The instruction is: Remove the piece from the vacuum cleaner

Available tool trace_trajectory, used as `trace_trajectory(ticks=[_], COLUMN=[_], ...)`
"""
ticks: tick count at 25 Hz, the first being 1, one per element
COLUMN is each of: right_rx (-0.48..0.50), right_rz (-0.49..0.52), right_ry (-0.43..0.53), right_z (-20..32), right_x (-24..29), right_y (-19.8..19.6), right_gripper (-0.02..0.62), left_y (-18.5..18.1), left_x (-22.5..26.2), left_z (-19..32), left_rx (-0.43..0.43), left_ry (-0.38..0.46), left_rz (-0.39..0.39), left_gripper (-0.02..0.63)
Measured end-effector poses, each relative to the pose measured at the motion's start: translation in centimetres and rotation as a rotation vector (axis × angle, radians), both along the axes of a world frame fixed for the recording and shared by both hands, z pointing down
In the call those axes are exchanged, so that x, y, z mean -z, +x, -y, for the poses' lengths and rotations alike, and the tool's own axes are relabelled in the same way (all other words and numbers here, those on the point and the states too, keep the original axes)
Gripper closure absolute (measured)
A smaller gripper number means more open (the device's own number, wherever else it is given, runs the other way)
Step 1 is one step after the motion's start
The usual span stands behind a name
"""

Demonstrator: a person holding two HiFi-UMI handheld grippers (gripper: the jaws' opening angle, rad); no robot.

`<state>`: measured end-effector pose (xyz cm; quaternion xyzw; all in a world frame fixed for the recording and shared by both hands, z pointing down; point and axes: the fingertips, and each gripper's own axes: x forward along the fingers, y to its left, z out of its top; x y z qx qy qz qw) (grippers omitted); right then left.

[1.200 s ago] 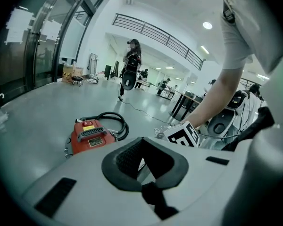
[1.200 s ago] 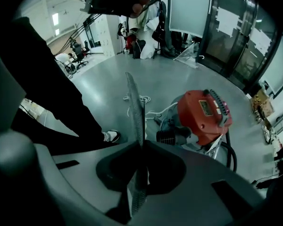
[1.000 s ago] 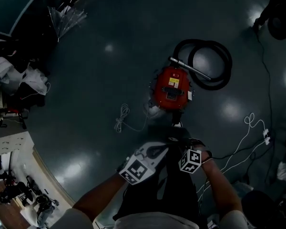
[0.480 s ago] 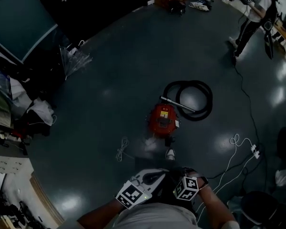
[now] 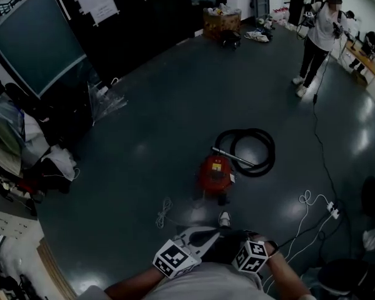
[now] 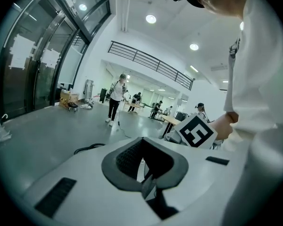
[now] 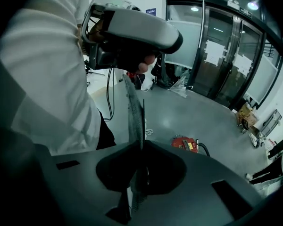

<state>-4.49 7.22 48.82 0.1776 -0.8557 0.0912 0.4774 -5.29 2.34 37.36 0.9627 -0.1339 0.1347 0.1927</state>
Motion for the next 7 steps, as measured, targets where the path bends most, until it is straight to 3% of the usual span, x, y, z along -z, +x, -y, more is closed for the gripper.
trace_trajectory(ticks=[7], right_rx=[-0.024], right_rz=[0.041], right_ry=[-0.014], right_z=[-1.6], right_x=[1.5], right_y=[-0.4], right_gripper=[0.557], left_y=[-0.1], left_x=[1.0], left_z=[-1.8], left_rx=[0.007], left_ry=[0.002], left_rz=[-0.017], left_gripper=[0.6])
